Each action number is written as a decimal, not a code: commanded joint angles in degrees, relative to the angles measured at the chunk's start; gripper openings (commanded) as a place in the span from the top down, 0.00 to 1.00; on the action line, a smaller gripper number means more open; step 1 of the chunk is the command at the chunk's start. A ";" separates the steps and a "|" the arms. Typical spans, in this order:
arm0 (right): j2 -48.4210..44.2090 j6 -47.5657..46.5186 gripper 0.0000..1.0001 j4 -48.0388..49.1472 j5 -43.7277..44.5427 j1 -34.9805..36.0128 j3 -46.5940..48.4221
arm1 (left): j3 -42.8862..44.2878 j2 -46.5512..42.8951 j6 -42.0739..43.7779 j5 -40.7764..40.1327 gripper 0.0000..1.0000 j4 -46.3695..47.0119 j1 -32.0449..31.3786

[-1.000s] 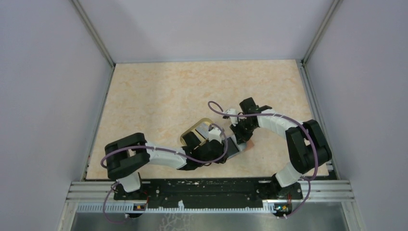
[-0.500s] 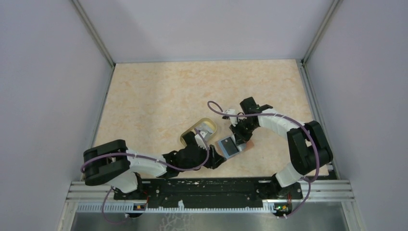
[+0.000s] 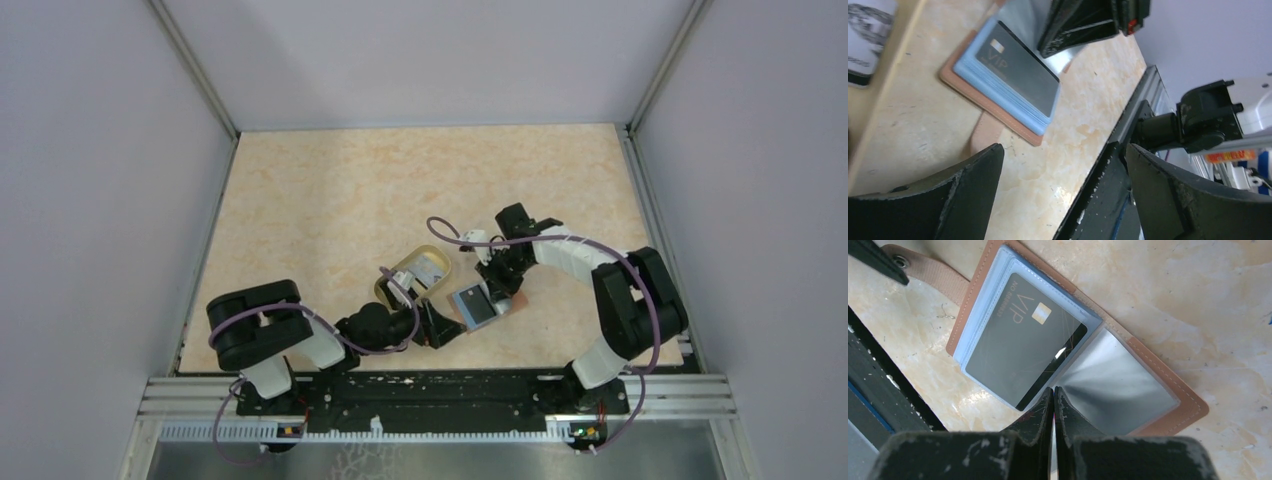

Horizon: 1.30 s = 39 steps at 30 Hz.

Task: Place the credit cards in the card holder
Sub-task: Insert the credit card into the card holder.

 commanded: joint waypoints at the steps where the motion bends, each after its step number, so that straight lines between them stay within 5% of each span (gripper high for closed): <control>1: 2.70 -0.55 1.00 0.28 -1.69 1.01 1.31 | 2.20 3.79 -1.96 4.97 0.08 10.22 0.01; 12: 4.76 -0.15 1.00 -0.75 -4.26 2.54 1.90 | 11.78 0.23 -2.42 -2.30 0.45 -18.22 -0.34; 17: 4.72 0.11 1.00 -1.08 -4.98 2.53 2.10 | 13.84 -0.01 -3.67 -6.26 0.47 -26.10 -0.67; 39: 5.71 0.20 1.00 -1.64 -5.59 2.54 2.41 | 15.87 2.97 -4.16 -5.23 0.45 -25.27 -0.69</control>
